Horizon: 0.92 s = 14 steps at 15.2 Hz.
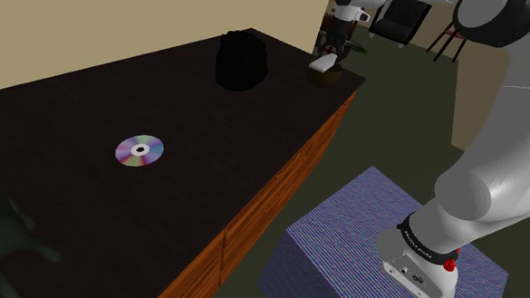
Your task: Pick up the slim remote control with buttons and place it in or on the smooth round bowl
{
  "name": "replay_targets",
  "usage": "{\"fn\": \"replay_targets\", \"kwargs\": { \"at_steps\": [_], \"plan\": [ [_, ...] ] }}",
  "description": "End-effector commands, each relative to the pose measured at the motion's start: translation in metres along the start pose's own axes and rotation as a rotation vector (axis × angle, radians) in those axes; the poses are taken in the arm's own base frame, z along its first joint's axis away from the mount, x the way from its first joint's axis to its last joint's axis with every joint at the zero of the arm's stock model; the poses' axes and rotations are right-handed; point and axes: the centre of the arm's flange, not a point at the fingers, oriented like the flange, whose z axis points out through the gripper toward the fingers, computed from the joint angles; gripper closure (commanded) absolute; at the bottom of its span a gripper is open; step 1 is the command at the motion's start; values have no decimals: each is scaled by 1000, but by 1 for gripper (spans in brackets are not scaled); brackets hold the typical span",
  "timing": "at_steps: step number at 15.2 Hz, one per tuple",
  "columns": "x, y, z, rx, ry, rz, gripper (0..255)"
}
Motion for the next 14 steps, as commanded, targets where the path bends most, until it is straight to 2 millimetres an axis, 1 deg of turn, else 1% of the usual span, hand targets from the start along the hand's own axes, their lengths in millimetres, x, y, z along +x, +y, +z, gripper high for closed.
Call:
{"fn": "replay_targets", "kwargs": {
  "at_steps": [1, 3, 4, 9, 12, 13, 14],
  "plan": [
    [0, 0, 1, -2, -1, 0, 255],
    [0, 0, 1, -2, -1, 0, 255],
    [0, 0, 1, -2, -1, 0, 0],
    [0, 0, 1, -2, -1, 0, 0],
    [0, 0, -38, -2, -1, 0, 0],
    [0, 0, -49, -2, -1, 0, 0],
    [0, 0, -49, -2, -1, 0, 0]
  ]
}}
